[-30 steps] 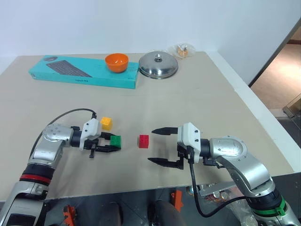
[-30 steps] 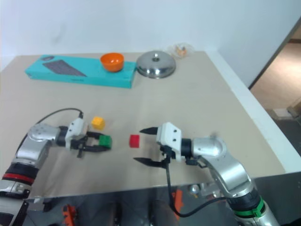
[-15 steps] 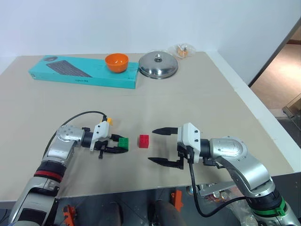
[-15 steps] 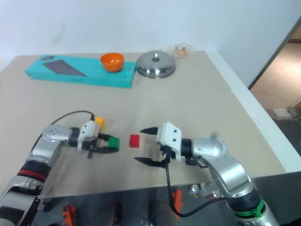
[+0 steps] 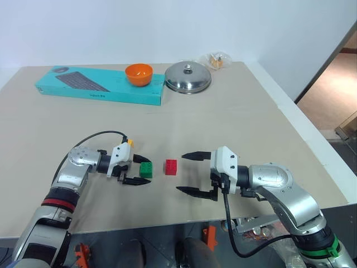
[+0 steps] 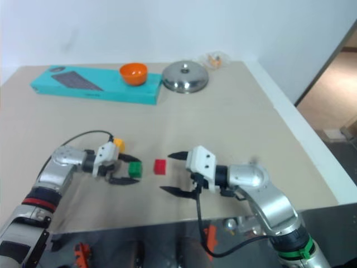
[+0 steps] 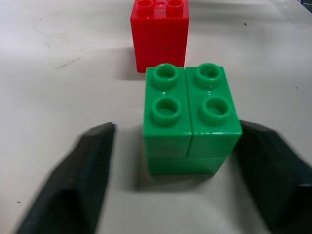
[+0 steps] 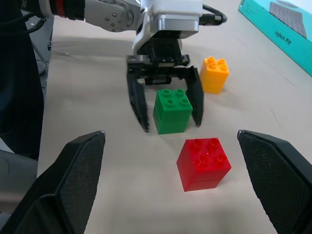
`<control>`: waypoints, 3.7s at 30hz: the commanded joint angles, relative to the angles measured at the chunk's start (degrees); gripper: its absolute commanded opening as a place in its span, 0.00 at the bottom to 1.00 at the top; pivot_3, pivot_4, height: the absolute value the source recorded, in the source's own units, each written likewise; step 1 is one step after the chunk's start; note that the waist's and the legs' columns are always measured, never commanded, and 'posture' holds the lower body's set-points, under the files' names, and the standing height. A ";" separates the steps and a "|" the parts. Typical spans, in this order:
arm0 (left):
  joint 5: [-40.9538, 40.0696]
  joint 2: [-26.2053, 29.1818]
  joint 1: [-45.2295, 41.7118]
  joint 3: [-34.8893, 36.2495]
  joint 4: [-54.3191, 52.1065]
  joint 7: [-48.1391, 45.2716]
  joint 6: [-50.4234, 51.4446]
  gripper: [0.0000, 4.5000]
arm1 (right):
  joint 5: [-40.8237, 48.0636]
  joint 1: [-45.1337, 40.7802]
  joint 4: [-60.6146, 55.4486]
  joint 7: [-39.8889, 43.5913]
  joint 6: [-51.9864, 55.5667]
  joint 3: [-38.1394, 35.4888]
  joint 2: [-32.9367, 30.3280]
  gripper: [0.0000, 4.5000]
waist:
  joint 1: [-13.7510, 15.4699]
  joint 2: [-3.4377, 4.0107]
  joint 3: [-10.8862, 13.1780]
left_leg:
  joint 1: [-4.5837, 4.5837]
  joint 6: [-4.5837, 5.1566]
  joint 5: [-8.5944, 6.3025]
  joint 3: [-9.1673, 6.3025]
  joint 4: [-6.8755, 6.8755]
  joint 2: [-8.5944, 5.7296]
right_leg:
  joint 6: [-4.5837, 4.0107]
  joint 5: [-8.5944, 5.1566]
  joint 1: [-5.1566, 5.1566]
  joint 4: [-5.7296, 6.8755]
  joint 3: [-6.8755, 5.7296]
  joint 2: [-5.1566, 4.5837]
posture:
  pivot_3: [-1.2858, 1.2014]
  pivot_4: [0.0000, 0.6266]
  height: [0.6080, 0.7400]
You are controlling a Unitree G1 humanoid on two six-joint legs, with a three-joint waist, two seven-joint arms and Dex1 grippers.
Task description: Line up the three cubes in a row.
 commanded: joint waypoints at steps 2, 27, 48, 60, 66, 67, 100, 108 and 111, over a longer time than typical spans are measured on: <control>-3.06 3.90 0.45 3.38 -7.07 -0.18 3.44 0.99 | -0.04 0.04 -0.94 -0.02 -1.11 -0.72 -0.13 1.00 | -0.03 0.00 0.00 | -0.01 0.00 0.00 -0.02 0.00 0.02 | 0.00 0.00 -0.01 0.00 -0.01 0.01 | 0.52 0.24 1.00; -9.94 -5.12 20.54 22.48 -38.39 47.54 25.90 0.99 | 7.58 -3.85 3.50 -2.23 1.10 -5.23 6.16 1.00 | 0.06 -0.01 0.00 | 0.04 0.00 0.00 0.01 0.01 0.07 | 0.06 0.04 0.04 -0.01 0.12 -0.27 | 0.52 0.24 1.00; -7.07 -11.76 20.52 17.13 -35.91 57.20 28.05 0.99 | 4.96 -3.08 3.75 -3.04 -0.38 -4.07 6.31 1.00 | 0.07 -0.01 0.00 | 0.05 0.00 0.00 0.01 0.01 -0.01 | 0.06 0.05 0.05 0.00 0.12 -0.24 | 0.52 0.24 1.00; -6.40 -12.69 17.64 15.53 -31.42 58.42 29.86 0.50 | 4.28 -3.00 3.97 -3.04 -0.44 -4.26 6.08 1.00 | 0.05 -0.01 0.00 | 0.05 0.00 0.00 0.01 0.01 -0.02 | 0.06 0.05 0.05 0.00 0.12 -0.24 | 0.52 0.24 1.00; -5.76 -12.16 16.91 15.35 -30.13 57.68 29.07 0.29 | 4.09 -2.86 3.71 -3.12 -0.39 -4.09 6.05 1.00 | 0.06 -0.01 0.00 | 0.05 0.00 0.00 0.01 0.01 -0.03 | 0.06 0.05 0.05 0.00 0.12 -0.25 | 0.52 0.24 1.00; -5.66 -11.85 16.81 15.37 -29.78 57.21 28.65 0.29 | 4.07 -2.87 3.76 -3.11 -0.40 -4.10 6.04 1.00 | 0.06 -0.01 0.00 | 0.05 0.00 0.00 0.01 0.02 -0.03 | 0.06 0.05 0.05 0.00 0.11 -0.25 | 0.52 0.24 1.00; -9.47 9.70 19.64 14.81 -13.51 5.10 0.08 0.29 | 3.36 -5.42 7.00 0.35 -1.45 -3.48 5.16 1.00 | 0.06 0.02 0.01 | 0.04 0.00 0.00 0.03 -0.22 0.07 | -0.12 -0.06 -0.08 -0.03 -0.01 -0.23 | 0.52 0.24 1.00; -8.60 8.37 17.85 12.70 -11.67 4.36 -1.46 0.29 | 3.54 -4.46 5.96 0.07 -1.08 -3.37 4.92 1.00 | 0.01 0.02 0.01 | 0.03 0.00 -0.01 0.05 -0.25 0.09 | -0.11 -0.06 -0.10 -0.04 0.02 -0.24 | 0.52 0.24 1.00; -8.52 7.89 17.55 12.01 -11.74 4.59 -1.36 0.29 | 3.48 -4.31 5.71 -0.03 -1.00 -3.32 4.84 1.00 | 0.02 0.01 0.01 | 0.03 0.00 -0.01 0.05 -0.23 0.09 | -0.11 -0.06 -0.09 -0.04 0.02 -0.26 | 0.52 0.24 1.00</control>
